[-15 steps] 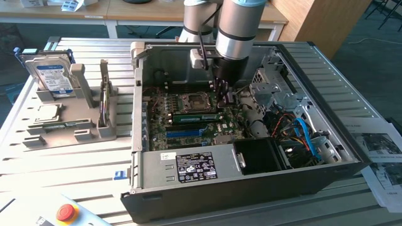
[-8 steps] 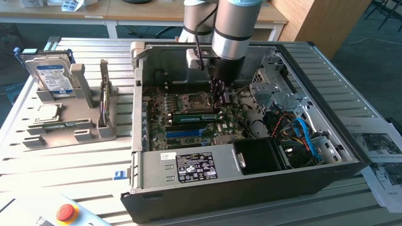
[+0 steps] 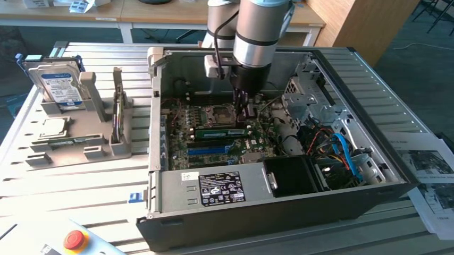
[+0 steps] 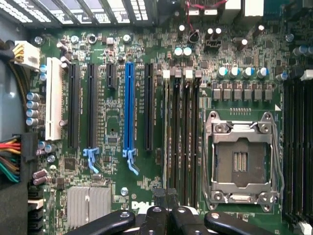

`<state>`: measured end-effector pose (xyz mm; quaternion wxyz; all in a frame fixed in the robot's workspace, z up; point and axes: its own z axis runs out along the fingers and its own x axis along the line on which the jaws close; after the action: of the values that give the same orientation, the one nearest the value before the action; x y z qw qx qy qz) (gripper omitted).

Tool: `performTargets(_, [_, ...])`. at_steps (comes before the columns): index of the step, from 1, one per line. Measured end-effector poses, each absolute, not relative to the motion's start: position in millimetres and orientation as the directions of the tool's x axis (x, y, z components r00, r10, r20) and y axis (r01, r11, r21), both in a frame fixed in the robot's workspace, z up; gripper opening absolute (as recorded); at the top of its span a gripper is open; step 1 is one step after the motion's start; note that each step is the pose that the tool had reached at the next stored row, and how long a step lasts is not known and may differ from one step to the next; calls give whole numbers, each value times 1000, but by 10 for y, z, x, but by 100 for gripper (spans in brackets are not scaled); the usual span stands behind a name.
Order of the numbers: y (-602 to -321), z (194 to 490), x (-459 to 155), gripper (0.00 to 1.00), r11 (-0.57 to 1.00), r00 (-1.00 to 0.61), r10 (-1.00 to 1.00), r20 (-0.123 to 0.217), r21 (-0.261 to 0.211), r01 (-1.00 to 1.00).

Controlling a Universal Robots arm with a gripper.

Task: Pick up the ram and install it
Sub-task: 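Press down the ram until it locks into place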

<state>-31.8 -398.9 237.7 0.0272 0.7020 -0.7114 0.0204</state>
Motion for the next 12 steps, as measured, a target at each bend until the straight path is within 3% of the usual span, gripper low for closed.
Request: performTargets(12, [-3989,2377,-463,10,14,-13,-998,67,9,-1000])
